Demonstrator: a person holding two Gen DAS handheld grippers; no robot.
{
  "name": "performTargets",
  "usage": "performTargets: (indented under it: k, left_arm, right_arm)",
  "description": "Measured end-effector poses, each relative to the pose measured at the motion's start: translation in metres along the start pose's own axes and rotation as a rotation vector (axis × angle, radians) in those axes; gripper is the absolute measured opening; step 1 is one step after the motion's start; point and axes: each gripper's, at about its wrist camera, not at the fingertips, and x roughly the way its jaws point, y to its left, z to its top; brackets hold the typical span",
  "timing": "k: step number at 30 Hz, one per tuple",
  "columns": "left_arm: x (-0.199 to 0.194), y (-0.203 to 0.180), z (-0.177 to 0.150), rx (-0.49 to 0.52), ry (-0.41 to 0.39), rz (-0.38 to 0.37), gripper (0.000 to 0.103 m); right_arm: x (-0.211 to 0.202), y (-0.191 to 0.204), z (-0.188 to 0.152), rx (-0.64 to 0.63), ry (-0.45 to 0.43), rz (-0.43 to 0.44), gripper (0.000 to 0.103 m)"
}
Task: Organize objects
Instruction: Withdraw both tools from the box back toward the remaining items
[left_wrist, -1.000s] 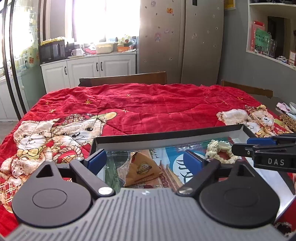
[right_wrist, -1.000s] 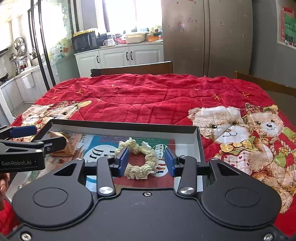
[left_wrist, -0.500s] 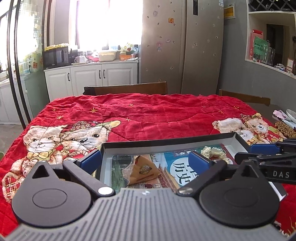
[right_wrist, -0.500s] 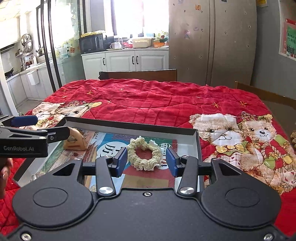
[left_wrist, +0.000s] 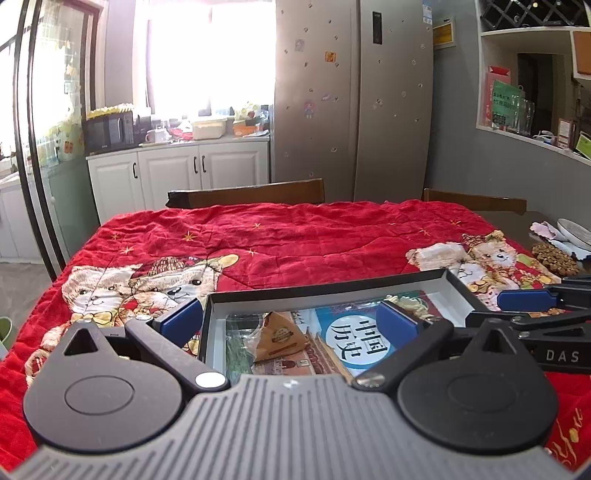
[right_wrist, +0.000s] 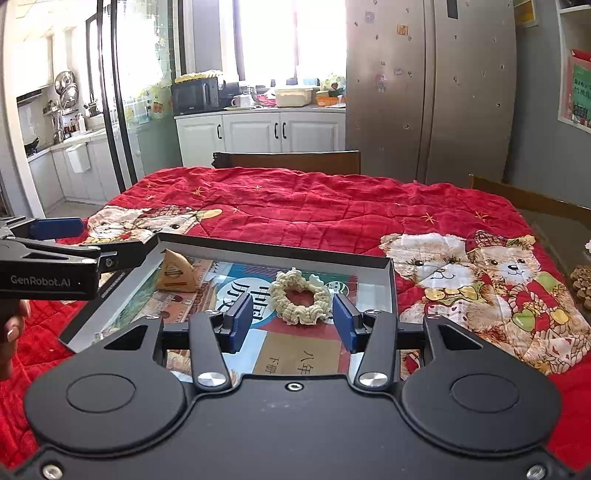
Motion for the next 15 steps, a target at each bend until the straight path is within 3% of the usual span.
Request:
performTargets:
  k: [15]
  left_arm:
    - [-0.047,-0.014,-0.013,0.065,-0.025,-0.049,0.103]
  right_arm:
    - [-0.048,-0.002,-0.020,-0.018,-0.013,0.026,0.046]
